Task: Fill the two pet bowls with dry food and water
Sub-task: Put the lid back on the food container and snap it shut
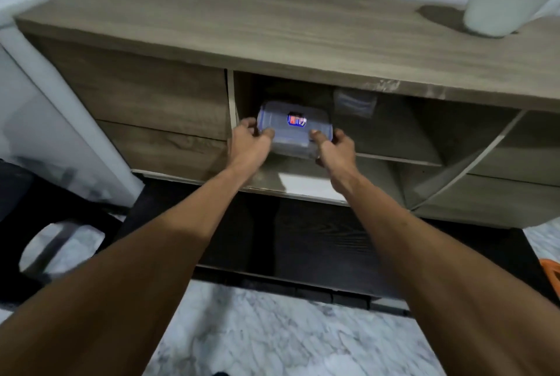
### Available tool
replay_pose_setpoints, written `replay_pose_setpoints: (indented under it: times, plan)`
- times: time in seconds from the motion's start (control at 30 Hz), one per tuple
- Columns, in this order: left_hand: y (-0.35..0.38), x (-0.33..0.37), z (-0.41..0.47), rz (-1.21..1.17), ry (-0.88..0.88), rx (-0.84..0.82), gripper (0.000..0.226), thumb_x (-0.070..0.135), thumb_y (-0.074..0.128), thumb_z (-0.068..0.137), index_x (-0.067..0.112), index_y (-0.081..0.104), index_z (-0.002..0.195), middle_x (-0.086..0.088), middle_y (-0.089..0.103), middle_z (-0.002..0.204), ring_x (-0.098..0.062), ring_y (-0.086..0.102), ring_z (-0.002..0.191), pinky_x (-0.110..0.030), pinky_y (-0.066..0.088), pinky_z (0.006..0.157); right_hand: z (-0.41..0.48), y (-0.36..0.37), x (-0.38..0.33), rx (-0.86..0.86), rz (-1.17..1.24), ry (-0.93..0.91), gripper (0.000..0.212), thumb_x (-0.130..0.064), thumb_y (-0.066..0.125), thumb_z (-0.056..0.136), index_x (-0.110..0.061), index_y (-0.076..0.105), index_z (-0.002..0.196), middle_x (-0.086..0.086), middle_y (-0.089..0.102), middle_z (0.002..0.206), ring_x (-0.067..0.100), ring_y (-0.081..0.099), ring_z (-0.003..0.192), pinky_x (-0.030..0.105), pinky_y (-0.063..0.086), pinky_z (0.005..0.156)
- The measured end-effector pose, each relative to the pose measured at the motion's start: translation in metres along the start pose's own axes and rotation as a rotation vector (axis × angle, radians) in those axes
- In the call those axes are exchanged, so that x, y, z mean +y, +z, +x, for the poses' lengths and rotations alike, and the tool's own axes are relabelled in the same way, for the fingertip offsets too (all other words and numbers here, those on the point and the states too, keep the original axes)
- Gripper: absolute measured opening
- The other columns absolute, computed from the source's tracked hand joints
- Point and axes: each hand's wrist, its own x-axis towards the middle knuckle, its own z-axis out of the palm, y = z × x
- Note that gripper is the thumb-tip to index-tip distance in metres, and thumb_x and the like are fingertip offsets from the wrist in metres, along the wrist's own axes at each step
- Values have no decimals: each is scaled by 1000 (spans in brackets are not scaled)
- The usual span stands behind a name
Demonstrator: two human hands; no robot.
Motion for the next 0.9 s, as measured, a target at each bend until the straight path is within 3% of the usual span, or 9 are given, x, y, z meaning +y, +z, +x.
replay_pose_setpoints:
  times: [0.1,0.2,0.3,0.4,0.5,0.77,0.9]
  plan:
    - [17,-15,25,5,27,-29,63,30,67,81,11,48,138,-8,64,126,-25,60,118,-41,48,105,13,8,-6,64,-69,-27,62,-51,69,75,-10,62,123,9,69,117,29,65,107,46,53,97]
    - [25,-19,39,42,65,-48,74,34,64,84,12,35,149,-8,53,143,-25,50,132,-41,40,113,27,12,-9,68,-110,-19,46,-41,66,84,-9,65,117,9,70,109,28,66,100,40,53,95]
    - [30,-25,54,61,82,-17,70,27,61,94,7,28,152,-11,43,153,-25,41,140,-34,32,117,41,21,-5,67,-97,-48,46,-38,66,87,-8,63,122,12,68,117,30,65,107,41,53,98]
    - [32,-28,65,73,92,26,61,25,58,96,2,35,147,-14,47,147,-28,44,136,-26,35,106,49,32,-3,34,-72,-60,47,-35,65,92,-10,56,132,12,62,127,30,59,115,40,49,103]
    - [31,-30,75,122,96,66,40,25,57,95,1,52,127,-17,59,125,-32,55,118,-27,39,87,58,38,-2,28,-95,-84,46,-34,62,95,-12,55,136,8,59,133,27,54,122,21,38,101]
    - [38,-31,85,162,75,69,35,26,55,98,3,54,124,-14,61,117,-25,55,101,-27,38,80,70,48,-4,62,-149,-82,51,-37,60,96,-10,52,138,8,58,139,26,51,130,25,36,107]
    - [34,-28,82,176,40,27,37,29,54,98,3,53,124,-17,60,121,-31,56,112,-29,40,84,66,47,-7,63,-202,-73,48,-39,56,98,-13,53,138,9,58,138,27,52,129,26,38,104]
